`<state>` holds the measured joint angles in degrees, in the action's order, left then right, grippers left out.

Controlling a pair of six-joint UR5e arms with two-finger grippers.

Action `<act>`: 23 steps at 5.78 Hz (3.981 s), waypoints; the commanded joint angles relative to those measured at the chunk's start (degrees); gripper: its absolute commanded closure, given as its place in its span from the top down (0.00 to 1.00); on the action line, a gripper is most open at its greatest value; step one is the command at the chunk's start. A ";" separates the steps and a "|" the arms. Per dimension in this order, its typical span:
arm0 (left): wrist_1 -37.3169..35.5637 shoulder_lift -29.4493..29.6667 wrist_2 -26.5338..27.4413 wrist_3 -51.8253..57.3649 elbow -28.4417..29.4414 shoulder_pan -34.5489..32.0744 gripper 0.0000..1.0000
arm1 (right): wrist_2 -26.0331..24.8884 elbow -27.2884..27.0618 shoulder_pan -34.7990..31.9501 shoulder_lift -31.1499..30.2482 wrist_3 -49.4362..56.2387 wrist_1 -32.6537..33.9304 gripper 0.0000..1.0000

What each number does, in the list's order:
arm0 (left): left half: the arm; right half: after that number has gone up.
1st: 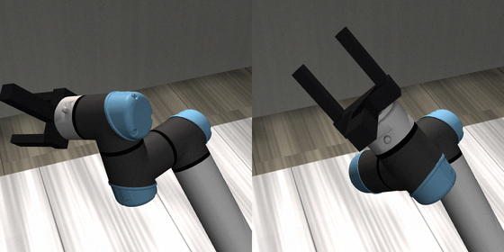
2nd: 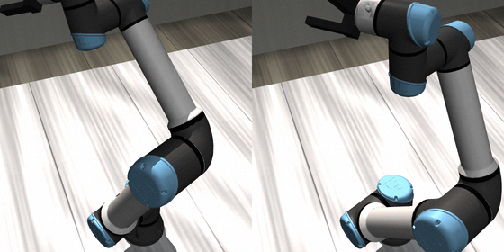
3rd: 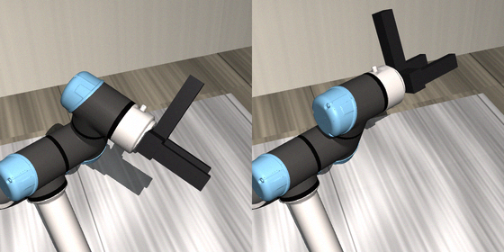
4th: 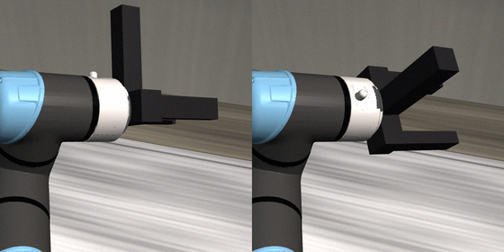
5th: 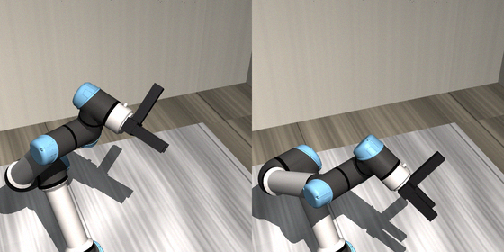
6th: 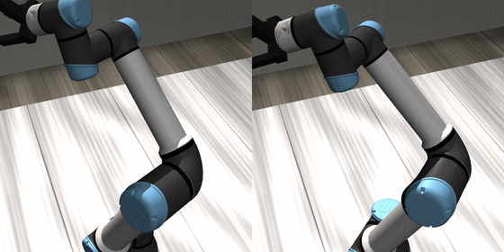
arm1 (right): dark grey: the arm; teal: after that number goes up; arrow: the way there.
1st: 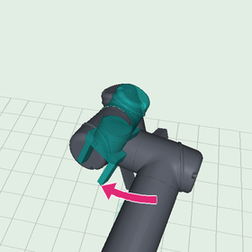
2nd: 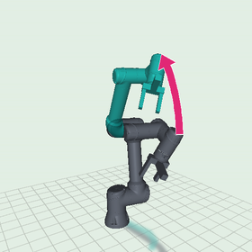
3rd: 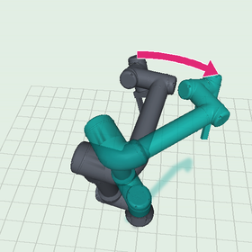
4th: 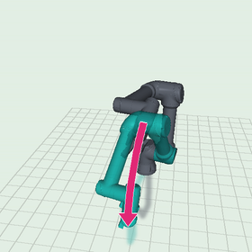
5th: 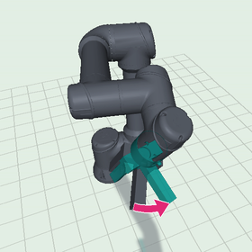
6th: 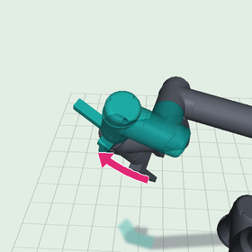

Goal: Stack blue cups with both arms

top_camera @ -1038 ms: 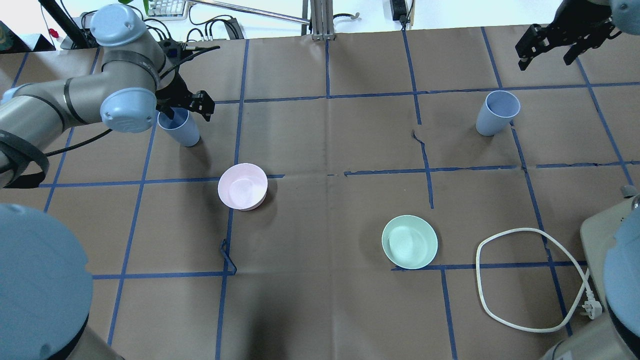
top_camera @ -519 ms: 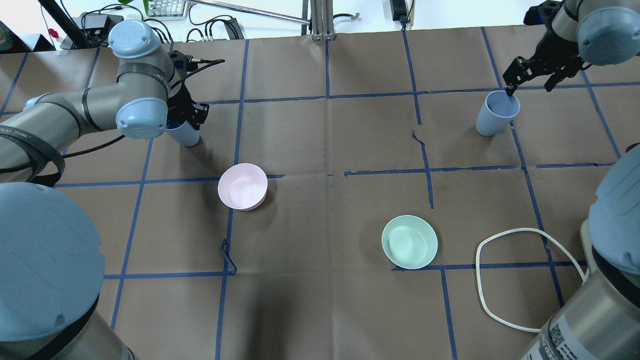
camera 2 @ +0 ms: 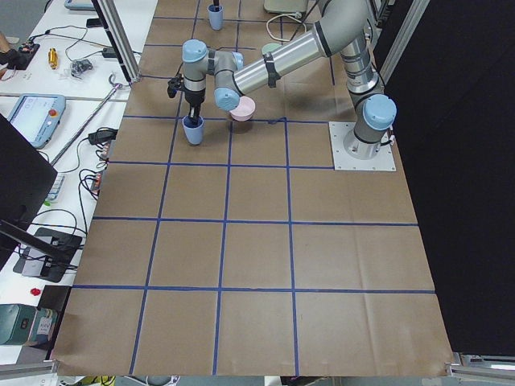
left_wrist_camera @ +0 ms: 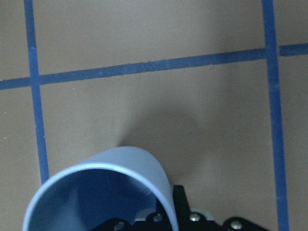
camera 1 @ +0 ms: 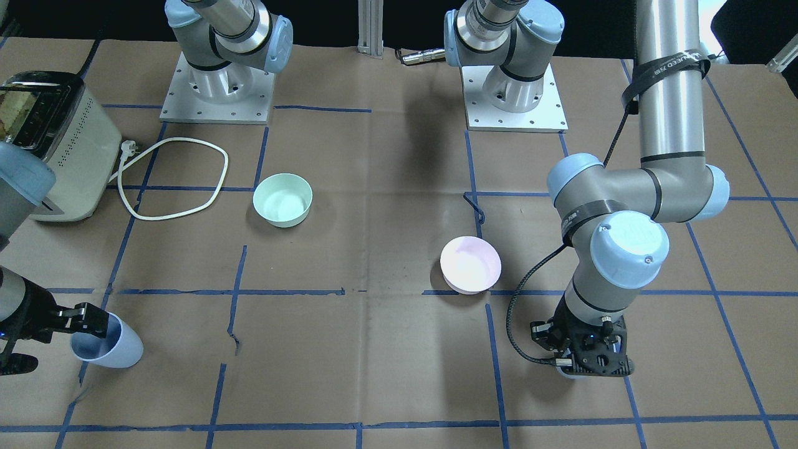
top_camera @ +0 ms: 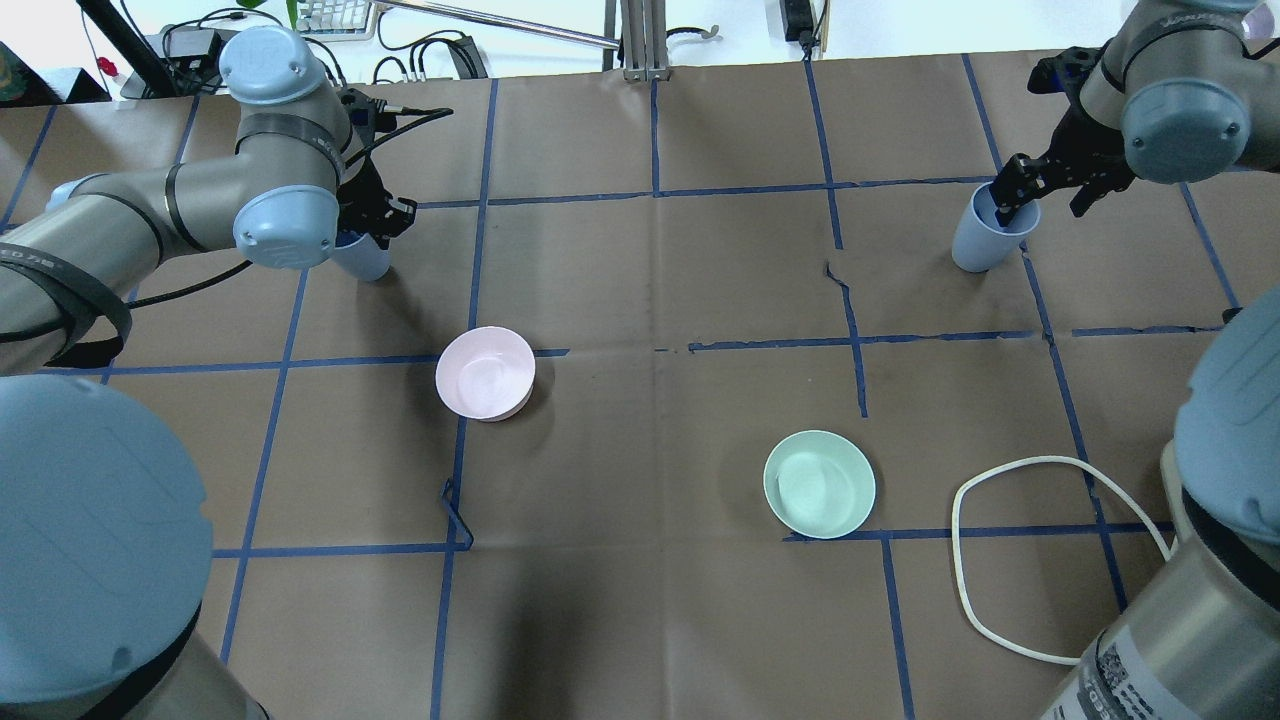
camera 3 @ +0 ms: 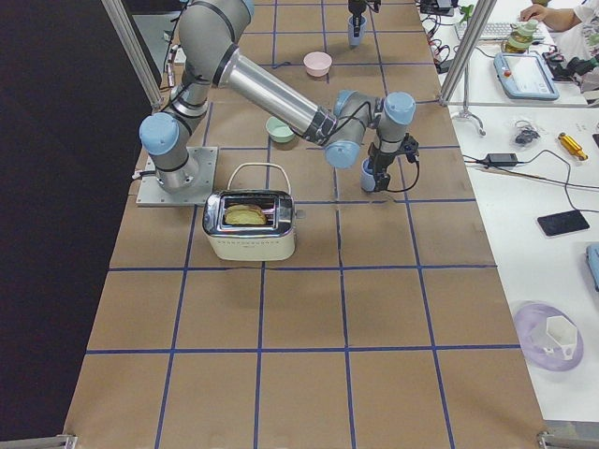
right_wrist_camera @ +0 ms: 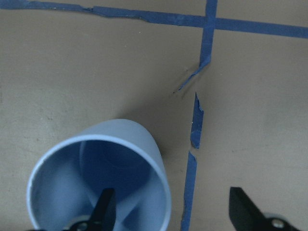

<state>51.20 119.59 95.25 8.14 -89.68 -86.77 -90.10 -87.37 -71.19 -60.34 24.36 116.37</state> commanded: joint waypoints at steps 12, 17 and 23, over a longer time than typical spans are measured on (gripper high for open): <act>27.02 -6.95 -2.52 -24.30 14.27 -20.40 0.98 | 0.53 7.21 -5.15 -14.90 -10.95 -20.75 0.08; 40.74 -28.97 -7.76 -7.00 4.80 -3.53 0.99 | 0.36 19.31 -35.91 -5.35 -53.33 -19.35 0.08; 41.17 -30.47 -5.51 -9.37 4.43 -3.49 0.99 | -0.43 18.12 -34.81 2.76 -48.35 -9.14 0.09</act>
<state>92.35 89.18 89.72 -1.17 -85.23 -90.26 -90.52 -68.63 -106.05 -58.28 -24.04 107.20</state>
